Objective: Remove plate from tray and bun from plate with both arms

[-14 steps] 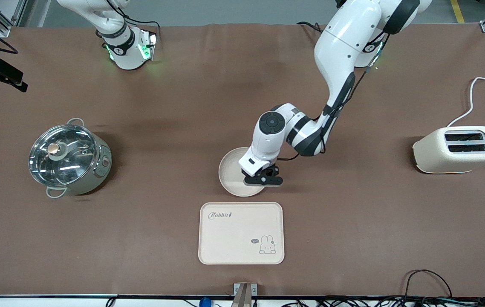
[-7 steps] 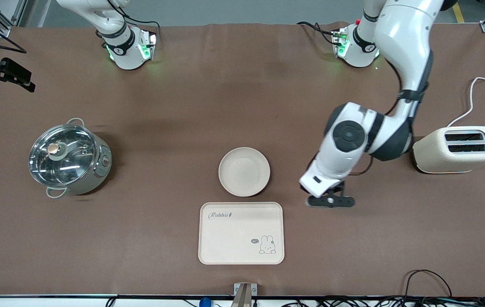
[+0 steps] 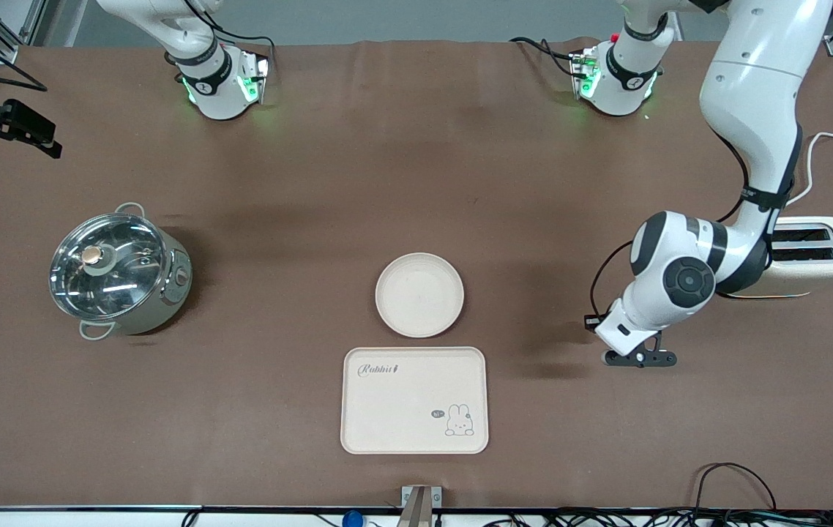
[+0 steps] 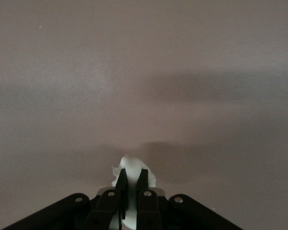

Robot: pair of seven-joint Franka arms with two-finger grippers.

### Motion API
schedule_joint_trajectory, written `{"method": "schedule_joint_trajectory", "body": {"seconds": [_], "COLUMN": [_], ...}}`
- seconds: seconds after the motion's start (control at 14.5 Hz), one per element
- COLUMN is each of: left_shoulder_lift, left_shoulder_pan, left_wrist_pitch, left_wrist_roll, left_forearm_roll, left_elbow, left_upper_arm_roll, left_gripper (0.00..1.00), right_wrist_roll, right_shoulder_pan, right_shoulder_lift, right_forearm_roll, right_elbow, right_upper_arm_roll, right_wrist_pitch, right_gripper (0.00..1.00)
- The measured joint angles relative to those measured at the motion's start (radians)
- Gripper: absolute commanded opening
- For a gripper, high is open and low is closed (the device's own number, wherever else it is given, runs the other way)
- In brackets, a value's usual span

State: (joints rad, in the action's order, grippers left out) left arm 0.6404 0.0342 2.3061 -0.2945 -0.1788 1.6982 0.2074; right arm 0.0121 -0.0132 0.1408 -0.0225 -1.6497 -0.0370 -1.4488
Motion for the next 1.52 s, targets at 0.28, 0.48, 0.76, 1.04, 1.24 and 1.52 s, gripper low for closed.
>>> {"method": "schedule_joint_trajectory", "body": {"seconds": [0.28, 0.48, 0.76, 1.04, 1.24, 1.52], "left_shoulder_lift": [0.046, 0.057, -0.001, -0.182, -0.321, -0.449], "left_shoulder_pan": [-0.025, -0.041, -0.042, -0.05, -0.053, -0.056], "left_wrist_pitch": [0.064, 0.083, 0.028, -0.235, -0.438, -0.603], "left_wrist_roll": [-0.003, 0.002, 0.013, 0.02, 0.02, 0.078], "left_forearm_roll": [0.0, 0.0, 0.0, 0.0, 0.025, 0.06], "left_elbow": [0.0, -0.008, -0.077, -0.168, -0.235, -0.263], "left_upper_arm_roll": [0.0, 0.001, 0.003, 0.005, 0.008, 0.008], "left_gripper": [0.97, 1.0, 1.0, 1.0, 1.0, 1.0], "right_wrist_roll": [0.0, 0.0, 0.0, 0.0, 0.0, 0.0], "right_shoulder_pan": [-0.004, -0.019, -0.023, -0.023, -0.023, -0.023], "right_shoulder_lift": [0.0, 0.0, 0.0, -0.003, -0.005, -0.013], "right_forearm_roll": [0.001, 0.001, 0.001, 0.001, 0.001, 0.001], "right_elbow": [0.0, 0.001, 0.001, 0.002, 0.003, 0.003], "right_upper_arm_roll": [0.0, 0.001, 0.0, -0.001, -0.001, -0.002], "right_wrist_pitch": [-0.001, -0.005, -0.015, -0.022, -0.026, -0.037], "right_gripper": [1.0, 1.0, 1.0, 1.0, 1.0, 1.0]}}
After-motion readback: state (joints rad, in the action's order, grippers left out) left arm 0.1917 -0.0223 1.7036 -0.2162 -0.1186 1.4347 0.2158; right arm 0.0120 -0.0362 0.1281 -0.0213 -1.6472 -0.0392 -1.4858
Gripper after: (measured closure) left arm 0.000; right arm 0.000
